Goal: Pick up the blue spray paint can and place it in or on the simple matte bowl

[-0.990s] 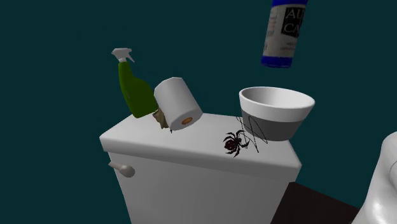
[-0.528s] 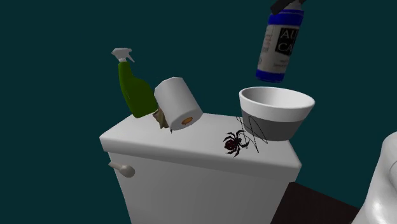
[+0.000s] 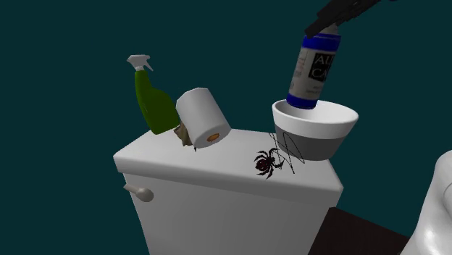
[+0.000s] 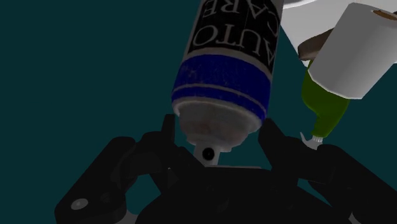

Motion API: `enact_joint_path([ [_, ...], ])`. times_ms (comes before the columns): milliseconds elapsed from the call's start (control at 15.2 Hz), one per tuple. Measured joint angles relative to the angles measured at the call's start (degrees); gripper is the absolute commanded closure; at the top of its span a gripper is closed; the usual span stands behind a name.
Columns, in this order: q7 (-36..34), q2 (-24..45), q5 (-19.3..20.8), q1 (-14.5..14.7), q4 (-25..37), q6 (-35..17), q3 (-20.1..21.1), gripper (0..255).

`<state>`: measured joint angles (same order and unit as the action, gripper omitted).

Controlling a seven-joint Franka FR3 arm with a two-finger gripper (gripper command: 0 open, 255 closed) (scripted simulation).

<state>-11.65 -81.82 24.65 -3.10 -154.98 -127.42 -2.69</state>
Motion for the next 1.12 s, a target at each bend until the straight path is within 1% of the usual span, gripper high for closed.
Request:
enact_joint_path([
  [330,0.0,-0.1,0.1,0.0,-0.3,-0.2,-0.1,255],
  [396,0.0,-0.1,0.1,0.0,-0.3,-0.2,-0.1,0],
  [792,0.0,-0.1,0.1,0.0,-0.3,-0.3,-0.1,0],
  [1122,0.9,-3.8,-2.4,1.0,3.3,7.2,2.6,0],
])
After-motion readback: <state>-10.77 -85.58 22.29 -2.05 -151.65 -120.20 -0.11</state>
